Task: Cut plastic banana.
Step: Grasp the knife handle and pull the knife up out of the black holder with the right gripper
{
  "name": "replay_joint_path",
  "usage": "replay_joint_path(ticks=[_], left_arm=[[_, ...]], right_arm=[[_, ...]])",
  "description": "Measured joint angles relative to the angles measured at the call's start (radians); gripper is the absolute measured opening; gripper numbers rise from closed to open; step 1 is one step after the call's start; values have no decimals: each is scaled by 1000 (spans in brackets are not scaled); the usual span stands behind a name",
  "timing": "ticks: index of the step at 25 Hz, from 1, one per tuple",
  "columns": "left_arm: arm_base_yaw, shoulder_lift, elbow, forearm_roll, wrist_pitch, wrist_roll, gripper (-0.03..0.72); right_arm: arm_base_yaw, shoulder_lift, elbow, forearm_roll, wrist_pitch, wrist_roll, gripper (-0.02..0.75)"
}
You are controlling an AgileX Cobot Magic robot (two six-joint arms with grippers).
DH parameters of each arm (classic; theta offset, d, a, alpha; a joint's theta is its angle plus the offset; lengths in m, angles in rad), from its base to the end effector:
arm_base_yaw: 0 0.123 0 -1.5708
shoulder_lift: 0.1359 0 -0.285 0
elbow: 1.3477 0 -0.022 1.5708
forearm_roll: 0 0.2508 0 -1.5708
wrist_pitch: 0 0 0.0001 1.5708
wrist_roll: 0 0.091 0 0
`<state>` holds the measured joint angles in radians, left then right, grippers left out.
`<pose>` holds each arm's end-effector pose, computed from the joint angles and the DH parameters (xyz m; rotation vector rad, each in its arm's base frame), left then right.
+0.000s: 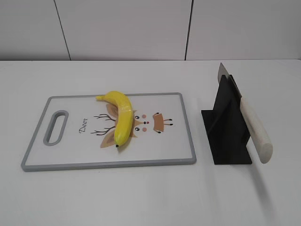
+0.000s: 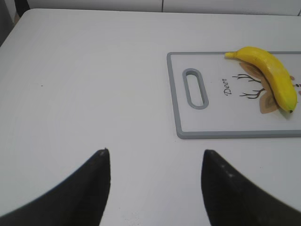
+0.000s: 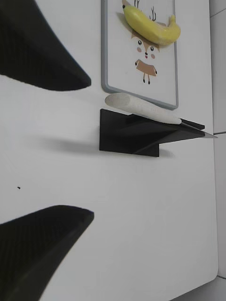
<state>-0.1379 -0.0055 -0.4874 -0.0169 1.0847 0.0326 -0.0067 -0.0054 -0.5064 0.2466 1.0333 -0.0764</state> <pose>-0.0054 -0.0006 0.2719 0.1778 2.0688 -0.0848 -0.0065 0.0191 0.2832 -0.0783 1.9879 0.2394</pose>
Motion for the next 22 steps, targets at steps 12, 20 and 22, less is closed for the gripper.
replay_joint_path(ticks=[12, 20, 22], left_arm=[[0, 0, 0, 0, 1, -1, 577], [0, 0, 0, 0, 1, 1, 569], [0, 0, 0, 0, 1, 2, 570]], right_arm=[[0, 0, 0, -1, -2, 1, 582], [0, 73, -29, -29, -6, 19, 582], [0, 170, -66, -33, -16, 23, 582]])
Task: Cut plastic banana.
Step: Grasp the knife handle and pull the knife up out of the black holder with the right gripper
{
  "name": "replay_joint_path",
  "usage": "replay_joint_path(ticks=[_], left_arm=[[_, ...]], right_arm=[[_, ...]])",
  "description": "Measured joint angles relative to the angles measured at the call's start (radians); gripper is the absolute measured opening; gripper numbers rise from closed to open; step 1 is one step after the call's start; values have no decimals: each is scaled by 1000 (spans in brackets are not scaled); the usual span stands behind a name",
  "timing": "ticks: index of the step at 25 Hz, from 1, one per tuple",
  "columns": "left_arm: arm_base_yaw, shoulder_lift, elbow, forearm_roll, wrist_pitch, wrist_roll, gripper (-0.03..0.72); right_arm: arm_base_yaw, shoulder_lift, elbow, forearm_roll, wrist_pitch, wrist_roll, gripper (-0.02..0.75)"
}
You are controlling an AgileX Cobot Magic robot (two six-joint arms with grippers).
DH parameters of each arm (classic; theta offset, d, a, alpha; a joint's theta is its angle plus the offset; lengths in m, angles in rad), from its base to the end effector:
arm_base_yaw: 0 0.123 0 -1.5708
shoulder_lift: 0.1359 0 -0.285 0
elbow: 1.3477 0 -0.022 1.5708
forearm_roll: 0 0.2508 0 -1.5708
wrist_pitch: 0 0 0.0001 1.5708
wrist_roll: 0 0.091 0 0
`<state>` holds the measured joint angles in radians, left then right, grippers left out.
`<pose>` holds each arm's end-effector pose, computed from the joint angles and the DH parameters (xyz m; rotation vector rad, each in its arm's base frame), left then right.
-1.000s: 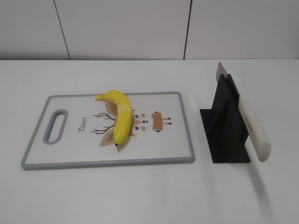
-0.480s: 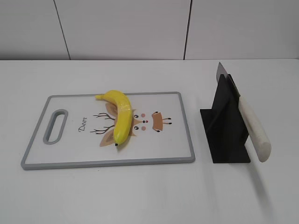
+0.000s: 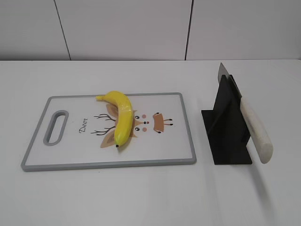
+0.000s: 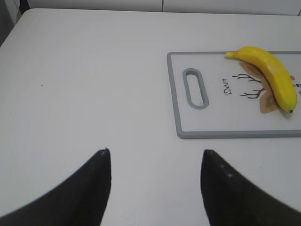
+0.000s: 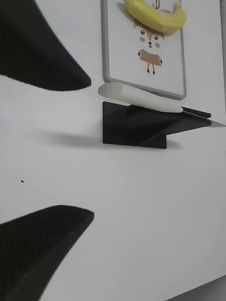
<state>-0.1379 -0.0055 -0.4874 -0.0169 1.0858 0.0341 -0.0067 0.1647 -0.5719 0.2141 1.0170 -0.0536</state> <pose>-0.0054 -0.0006 0.2718 0.1794 2.0697 -0.0838 0.0162 0.0163 0.3018 -0.0411 2.0809 0.2218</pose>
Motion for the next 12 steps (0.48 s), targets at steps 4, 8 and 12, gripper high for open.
replay_joint_path(ticks=[4, 8, 12], left_arm=[[0, 0, 0, 0, 0, -2, 570], [0, 0, 0, 0, 0, -1, 564], [0, 0, 0, 0, 0, -1, 560]], right_arm=[[5, 221, -96, 0, -12, 3, 582], [54, 433, -198, 3, -11, 3, 582], [177, 635, -310, 1, 12, 23, 582]])
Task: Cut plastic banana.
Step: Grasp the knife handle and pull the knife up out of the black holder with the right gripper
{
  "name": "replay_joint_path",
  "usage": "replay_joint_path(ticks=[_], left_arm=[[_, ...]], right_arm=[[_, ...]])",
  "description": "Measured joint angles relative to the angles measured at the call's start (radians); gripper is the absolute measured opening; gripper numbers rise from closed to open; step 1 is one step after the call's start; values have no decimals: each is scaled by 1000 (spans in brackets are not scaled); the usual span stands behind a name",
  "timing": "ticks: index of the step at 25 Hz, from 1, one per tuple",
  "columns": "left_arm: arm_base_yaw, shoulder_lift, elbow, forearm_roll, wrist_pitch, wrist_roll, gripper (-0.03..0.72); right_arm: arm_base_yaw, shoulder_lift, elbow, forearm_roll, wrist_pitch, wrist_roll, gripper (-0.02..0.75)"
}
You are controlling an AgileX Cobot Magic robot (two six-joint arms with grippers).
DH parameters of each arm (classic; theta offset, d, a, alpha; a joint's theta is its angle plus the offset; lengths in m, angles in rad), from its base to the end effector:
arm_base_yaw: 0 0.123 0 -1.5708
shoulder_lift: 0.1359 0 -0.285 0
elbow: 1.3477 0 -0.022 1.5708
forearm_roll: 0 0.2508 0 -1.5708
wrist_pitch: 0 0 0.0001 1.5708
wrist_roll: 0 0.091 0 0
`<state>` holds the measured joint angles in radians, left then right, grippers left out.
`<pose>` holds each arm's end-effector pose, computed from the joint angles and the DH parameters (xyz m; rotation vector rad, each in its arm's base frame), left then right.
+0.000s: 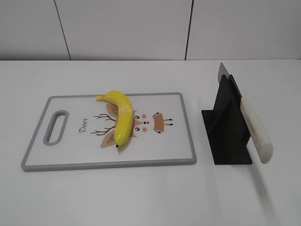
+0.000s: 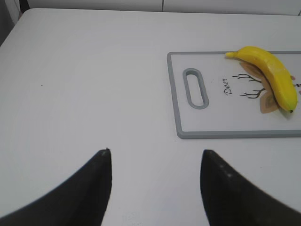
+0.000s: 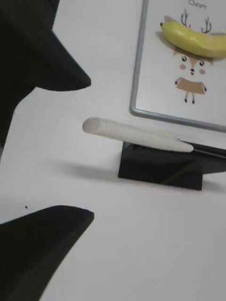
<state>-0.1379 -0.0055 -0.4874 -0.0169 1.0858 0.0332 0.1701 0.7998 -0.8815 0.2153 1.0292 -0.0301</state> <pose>-0.0054 -0.0006 0.2718 0.1785 2.0698 -0.0844 0.1287 0.0390 0.3490 -0.1911 2.4221 0.3375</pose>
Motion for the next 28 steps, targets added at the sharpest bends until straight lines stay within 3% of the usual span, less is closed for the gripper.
replay_joint_path(ticks=[4, 7, 16, 28], left_arm=[[0, 0, 0, 0, 0, -1, 560], [0, 0, 0, 0, 0, -1, 560], [0, 0, 0, 0, -1, 0, 556], [0, 0, 0, 0, -1, -1, 552]], right_arm=[[115, 196, -109, -15, 50, 50, 582], [155, 340, -167, -9, 102, 80, 581], [161, 643, -193, -1, 91, 117, 536], [162, 866, -193, -1, 43, 171, 514]])
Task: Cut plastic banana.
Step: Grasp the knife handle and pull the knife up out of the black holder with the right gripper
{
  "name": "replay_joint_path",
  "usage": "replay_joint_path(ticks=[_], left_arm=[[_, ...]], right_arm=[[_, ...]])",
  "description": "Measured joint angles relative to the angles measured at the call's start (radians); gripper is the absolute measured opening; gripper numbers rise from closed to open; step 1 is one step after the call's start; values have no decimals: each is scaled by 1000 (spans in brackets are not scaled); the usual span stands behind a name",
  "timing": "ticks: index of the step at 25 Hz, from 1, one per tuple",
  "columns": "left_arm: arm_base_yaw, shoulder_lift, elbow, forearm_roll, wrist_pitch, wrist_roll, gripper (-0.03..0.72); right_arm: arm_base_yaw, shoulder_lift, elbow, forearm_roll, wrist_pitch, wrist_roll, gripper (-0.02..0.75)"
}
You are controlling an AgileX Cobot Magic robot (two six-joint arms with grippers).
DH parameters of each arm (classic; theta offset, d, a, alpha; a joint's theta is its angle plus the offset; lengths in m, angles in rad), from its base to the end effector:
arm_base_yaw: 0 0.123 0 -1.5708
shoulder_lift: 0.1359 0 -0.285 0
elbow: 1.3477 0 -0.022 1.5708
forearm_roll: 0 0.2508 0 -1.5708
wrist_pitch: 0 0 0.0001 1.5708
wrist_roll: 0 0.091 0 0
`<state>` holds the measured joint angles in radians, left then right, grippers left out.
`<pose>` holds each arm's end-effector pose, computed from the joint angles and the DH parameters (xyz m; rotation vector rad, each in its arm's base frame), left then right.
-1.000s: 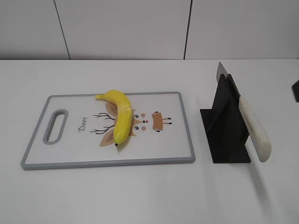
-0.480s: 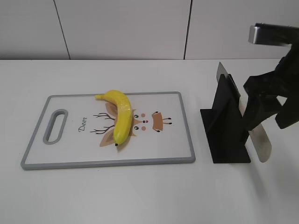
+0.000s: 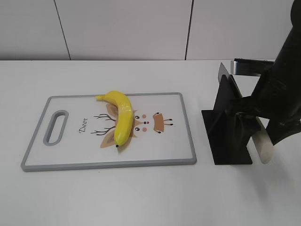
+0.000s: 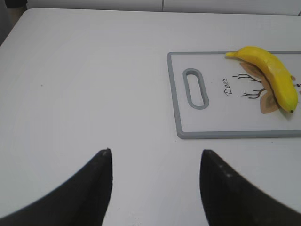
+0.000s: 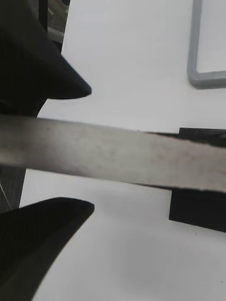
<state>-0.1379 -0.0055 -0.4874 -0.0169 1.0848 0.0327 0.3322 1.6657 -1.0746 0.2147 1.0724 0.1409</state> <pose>-0.0054 -0.0006 0.2718 0.1779 2.0688 -0.0847 0.2740 0.1126 0.2092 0.1352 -3.0765 -0.2806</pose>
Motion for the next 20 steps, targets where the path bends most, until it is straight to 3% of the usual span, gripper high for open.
replay_joint_path(ticks=[4, 6, 8, 20], left_arm=[[0, 0, 0, 0, 0, 0, 552], [0, 0, 0, 0, 0, 0, 552], [0, 0, 0, 0, 0, 0, 552], [0, 0, 0, 0, 0, 0, 552]], right_arm=[[0, 22, 0, 12, -1, 21, 420], [0, 23, 0, 21, -3, 23, 317], [0, 23, 0, 26, -3, 32, 167], [0, -61, -1, 49, 0, 50, 173]])
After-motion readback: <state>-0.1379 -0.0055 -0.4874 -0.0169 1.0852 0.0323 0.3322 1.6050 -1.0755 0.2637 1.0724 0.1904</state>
